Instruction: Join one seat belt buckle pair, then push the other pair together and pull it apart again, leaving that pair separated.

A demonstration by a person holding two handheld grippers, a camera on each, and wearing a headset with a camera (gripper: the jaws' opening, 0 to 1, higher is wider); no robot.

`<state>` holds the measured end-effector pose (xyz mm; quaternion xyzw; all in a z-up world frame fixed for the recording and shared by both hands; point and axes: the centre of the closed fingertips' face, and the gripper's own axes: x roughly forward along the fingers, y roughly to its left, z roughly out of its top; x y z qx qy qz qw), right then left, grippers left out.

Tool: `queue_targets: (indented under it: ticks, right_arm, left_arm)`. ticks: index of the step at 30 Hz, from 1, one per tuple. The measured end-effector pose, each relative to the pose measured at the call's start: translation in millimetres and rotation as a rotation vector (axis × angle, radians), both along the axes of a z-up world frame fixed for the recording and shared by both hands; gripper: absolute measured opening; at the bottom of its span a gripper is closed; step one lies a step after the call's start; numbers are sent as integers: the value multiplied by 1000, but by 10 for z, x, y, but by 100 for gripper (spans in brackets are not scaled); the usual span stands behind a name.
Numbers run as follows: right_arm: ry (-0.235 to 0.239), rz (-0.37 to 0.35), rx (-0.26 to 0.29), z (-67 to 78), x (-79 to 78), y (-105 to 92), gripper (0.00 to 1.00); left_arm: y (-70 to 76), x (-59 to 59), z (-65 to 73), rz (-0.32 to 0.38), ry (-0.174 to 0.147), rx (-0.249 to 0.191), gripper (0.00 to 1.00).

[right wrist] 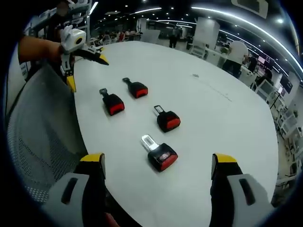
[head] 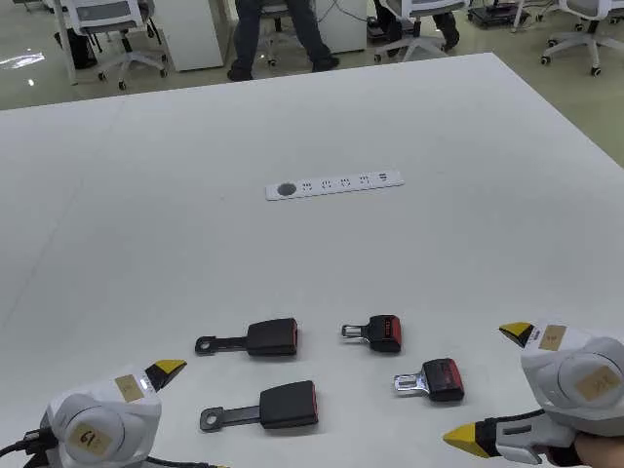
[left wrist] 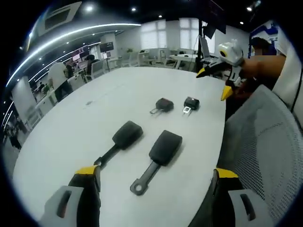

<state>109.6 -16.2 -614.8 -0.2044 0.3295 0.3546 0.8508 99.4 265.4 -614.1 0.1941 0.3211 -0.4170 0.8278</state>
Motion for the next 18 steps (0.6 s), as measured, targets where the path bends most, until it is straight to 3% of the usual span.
queue_targets:
  ticks: [18]
  right_arm:
    - [4,-10,-18,11,-52,-30,93]
  left_arm:
    - [-82,49,18,-24,0,-8,98]
